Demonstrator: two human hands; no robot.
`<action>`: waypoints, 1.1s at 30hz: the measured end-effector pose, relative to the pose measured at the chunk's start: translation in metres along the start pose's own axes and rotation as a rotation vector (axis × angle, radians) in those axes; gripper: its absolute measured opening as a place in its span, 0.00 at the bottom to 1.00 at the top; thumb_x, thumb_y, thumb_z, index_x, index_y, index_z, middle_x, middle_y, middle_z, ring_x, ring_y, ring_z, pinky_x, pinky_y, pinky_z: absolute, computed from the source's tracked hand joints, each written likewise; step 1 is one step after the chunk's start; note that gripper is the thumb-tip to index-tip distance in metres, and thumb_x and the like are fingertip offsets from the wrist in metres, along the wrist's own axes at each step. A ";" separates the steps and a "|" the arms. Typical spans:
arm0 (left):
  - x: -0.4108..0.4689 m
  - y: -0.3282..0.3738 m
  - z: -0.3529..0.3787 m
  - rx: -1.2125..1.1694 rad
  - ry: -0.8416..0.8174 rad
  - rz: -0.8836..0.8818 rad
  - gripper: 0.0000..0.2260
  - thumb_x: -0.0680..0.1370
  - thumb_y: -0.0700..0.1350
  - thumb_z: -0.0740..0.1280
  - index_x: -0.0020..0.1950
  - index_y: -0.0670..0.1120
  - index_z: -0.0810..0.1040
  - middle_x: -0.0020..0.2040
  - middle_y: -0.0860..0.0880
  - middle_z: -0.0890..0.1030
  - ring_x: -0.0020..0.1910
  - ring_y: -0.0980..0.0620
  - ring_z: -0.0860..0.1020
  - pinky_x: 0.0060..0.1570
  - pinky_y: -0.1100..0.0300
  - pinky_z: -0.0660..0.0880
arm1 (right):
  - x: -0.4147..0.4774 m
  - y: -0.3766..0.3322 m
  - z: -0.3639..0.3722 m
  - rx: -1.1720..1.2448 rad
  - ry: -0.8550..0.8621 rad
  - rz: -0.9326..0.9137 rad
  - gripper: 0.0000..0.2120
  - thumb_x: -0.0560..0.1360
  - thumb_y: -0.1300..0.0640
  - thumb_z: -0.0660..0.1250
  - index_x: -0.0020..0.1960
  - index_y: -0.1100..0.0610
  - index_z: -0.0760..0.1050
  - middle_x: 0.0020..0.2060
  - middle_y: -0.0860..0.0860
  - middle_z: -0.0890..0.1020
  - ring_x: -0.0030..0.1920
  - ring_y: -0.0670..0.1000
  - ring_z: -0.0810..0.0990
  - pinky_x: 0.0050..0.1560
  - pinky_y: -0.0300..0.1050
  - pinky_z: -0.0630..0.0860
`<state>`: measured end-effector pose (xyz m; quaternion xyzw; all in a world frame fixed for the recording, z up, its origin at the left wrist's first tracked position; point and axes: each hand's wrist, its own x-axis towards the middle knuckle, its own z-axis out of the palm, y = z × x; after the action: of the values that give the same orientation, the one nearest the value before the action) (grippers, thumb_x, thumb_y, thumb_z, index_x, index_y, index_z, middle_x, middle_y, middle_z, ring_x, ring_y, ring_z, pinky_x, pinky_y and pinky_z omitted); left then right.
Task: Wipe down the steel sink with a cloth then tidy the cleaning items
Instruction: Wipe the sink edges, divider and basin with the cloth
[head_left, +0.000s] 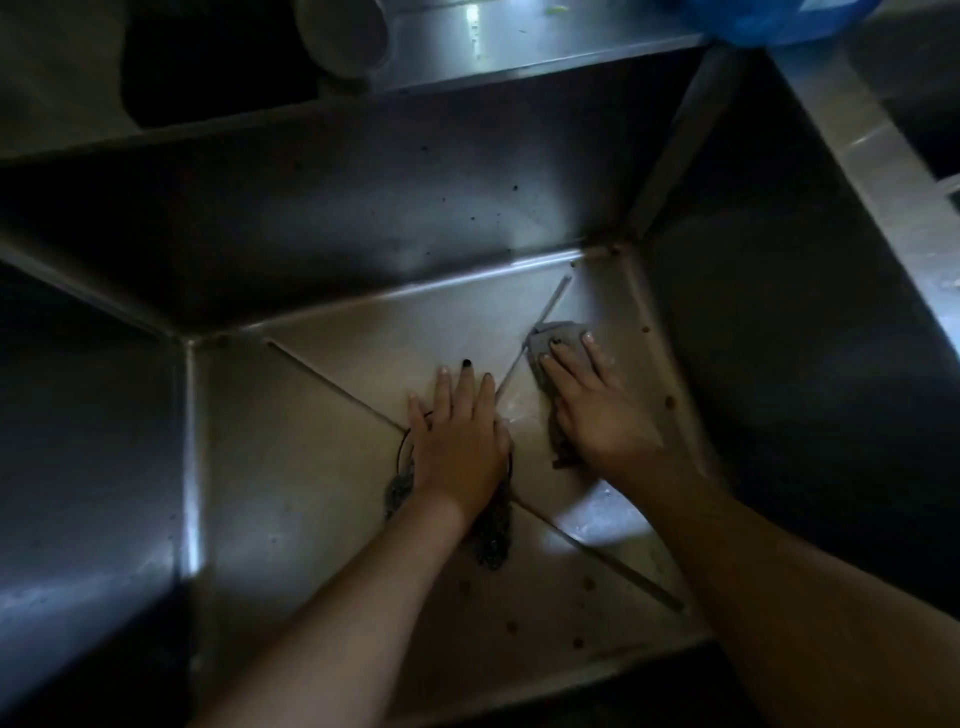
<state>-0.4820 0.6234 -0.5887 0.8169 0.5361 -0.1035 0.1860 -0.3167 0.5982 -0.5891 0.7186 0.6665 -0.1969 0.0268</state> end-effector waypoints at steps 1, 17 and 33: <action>0.001 -0.001 -0.003 0.014 -0.002 0.006 0.24 0.81 0.51 0.48 0.76 0.50 0.48 0.77 0.49 0.47 0.76 0.46 0.43 0.71 0.40 0.41 | -0.005 0.003 0.001 0.002 0.010 0.025 0.28 0.77 0.48 0.43 0.76 0.52 0.53 0.76 0.52 0.53 0.76 0.57 0.43 0.74 0.54 0.49; 0.041 0.017 0.003 0.043 -0.039 0.057 0.27 0.80 0.56 0.49 0.76 0.53 0.42 0.77 0.48 0.40 0.75 0.43 0.38 0.70 0.40 0.42 | 0.051 0.012 -0.006 -0.033 0.156 -0.061 0.26 0.72 0.52 0.52 0.65 0.61 0.73 0.62 0.60 0.76 0.65 0.67 0.70 0.60 0.63 0.72; 0.038 0.015 -0.002 0.046 -0.023 0.078 0.27 0.80 0.57 0.50 0.76 0.52 0.44 0.77 0.48 0.43 0.75 0.42 0.40 0.70 0.40 0.45 | 0.056 0.038 -0.012 0.017 0.334 0.176 0.26 0.71 0.55 0.55 0.69 0.58 0.69 0.69 0.55 0.70 0.73 0.61 0.59 0.70 0.55 0.57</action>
<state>-0.4530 0.6504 -0.5978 0.8400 0.4991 -0.1180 0.1772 -0.2748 0.6504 -0.6044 0.7970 0.5945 -0.0775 -0.0732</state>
